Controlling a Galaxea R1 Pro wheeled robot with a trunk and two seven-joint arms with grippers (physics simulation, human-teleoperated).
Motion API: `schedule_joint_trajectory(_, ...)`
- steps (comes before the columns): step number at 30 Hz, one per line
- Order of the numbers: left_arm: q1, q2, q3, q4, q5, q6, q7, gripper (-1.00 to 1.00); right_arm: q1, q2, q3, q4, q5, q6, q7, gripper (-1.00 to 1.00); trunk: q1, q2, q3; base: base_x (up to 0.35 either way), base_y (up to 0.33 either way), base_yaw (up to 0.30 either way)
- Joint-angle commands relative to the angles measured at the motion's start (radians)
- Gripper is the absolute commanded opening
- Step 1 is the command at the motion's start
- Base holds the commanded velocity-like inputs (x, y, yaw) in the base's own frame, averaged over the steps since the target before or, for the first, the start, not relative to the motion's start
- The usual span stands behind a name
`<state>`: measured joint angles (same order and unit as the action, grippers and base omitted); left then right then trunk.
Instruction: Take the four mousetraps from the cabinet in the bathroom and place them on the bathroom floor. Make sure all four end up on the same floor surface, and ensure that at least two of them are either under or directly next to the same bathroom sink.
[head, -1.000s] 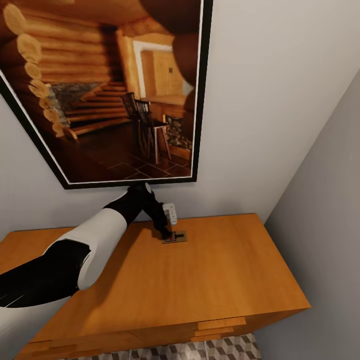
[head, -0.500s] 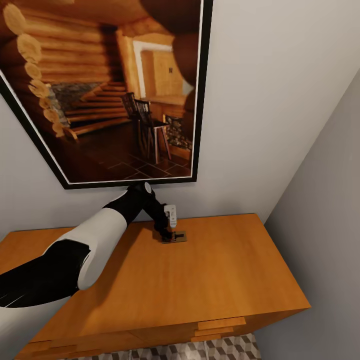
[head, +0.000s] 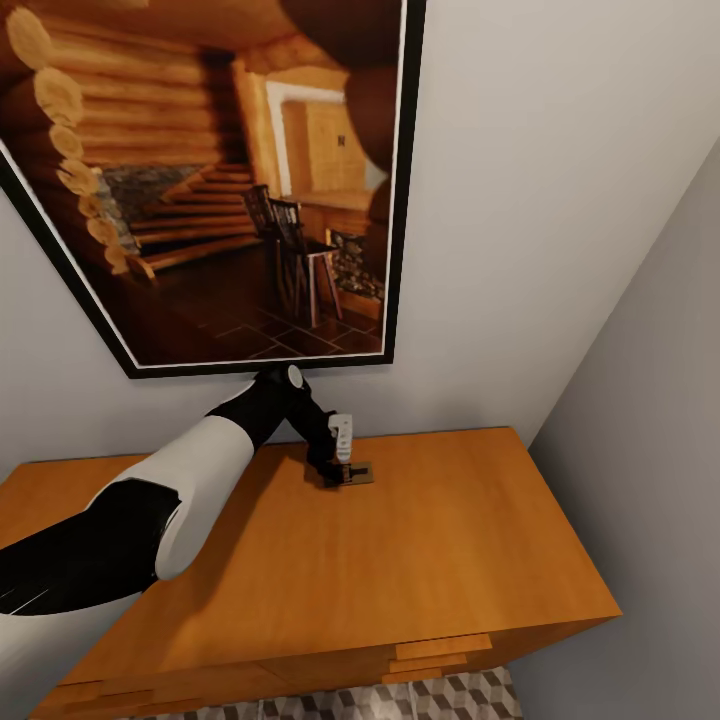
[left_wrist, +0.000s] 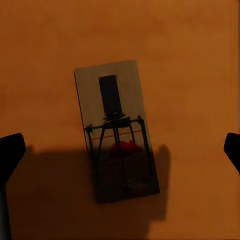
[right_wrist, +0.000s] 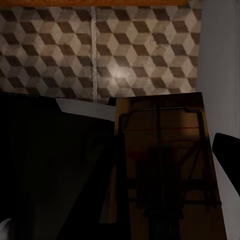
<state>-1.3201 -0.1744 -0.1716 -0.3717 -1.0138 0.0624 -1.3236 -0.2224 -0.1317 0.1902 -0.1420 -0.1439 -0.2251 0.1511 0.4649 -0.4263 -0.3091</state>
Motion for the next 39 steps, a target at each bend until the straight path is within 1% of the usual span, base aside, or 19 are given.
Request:
schedule_joint_trajectory(1, -0.001, 0.000, -0.002, -0.001, -0.002, 0.006, -0.005, 1.00, -0.001, -0.001, 0.007, 0.001, -0.011, -0.003, 0.004, -1.00, 0.000, -0.002, -0.002, 0.000, 0.000, 0.000)
schedule_joint_trajectory(19, -0.001, 0.000, -0.003, -0.001, -0.002, 0.006, -0.009, 1.00, -0.002, 0.000, 0.006, -0.001, -0.011, -0.003, 0.004, -1.00, 0.000, -0.002, -0.003, 0.000, 0.000, 0.000)
schedule_joint_trajectory(39, -0.001, 0.000, -0.002, -0.001, -0.002, 0.008, -0.008, 1.00, -0.002, -0.001, 0.006, 0.000, -0.011, -0.003, 0.004, -1.00, 0.000, -0.002, -0.033, 0.000, 0.000, 0.000)
